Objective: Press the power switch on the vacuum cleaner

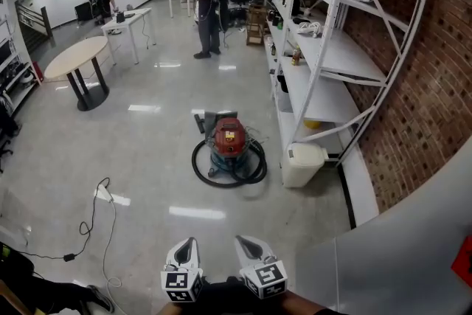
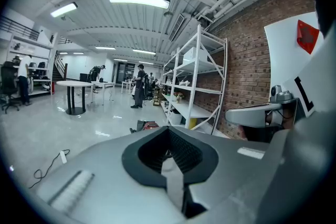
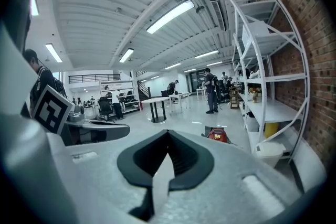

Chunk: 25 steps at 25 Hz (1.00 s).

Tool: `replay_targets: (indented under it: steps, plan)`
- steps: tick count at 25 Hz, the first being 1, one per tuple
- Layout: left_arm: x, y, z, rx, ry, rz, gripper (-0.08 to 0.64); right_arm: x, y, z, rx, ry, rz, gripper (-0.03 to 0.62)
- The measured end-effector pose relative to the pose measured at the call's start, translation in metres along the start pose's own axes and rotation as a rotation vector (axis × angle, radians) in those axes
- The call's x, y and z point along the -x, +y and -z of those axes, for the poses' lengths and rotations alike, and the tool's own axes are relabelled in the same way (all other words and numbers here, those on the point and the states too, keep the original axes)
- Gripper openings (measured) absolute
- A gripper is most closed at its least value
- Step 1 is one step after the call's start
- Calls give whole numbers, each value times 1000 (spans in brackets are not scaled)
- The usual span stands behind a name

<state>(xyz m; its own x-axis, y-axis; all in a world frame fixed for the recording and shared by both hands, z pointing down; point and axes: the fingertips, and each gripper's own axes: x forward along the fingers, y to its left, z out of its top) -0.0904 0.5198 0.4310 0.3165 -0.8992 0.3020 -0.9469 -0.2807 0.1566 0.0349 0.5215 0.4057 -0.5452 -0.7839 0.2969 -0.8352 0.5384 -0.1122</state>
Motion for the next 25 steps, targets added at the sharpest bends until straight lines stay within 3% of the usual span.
replay_targets:
  steps: [19,25]
  plan:
    - [-10,-3,-3,-40,12,-22,17,-9,-15,3,-46,-9,-17,-8]
    - [-41,-3,-2,-31,34,3,17,-21,-40,10,-68,30,27,-8]
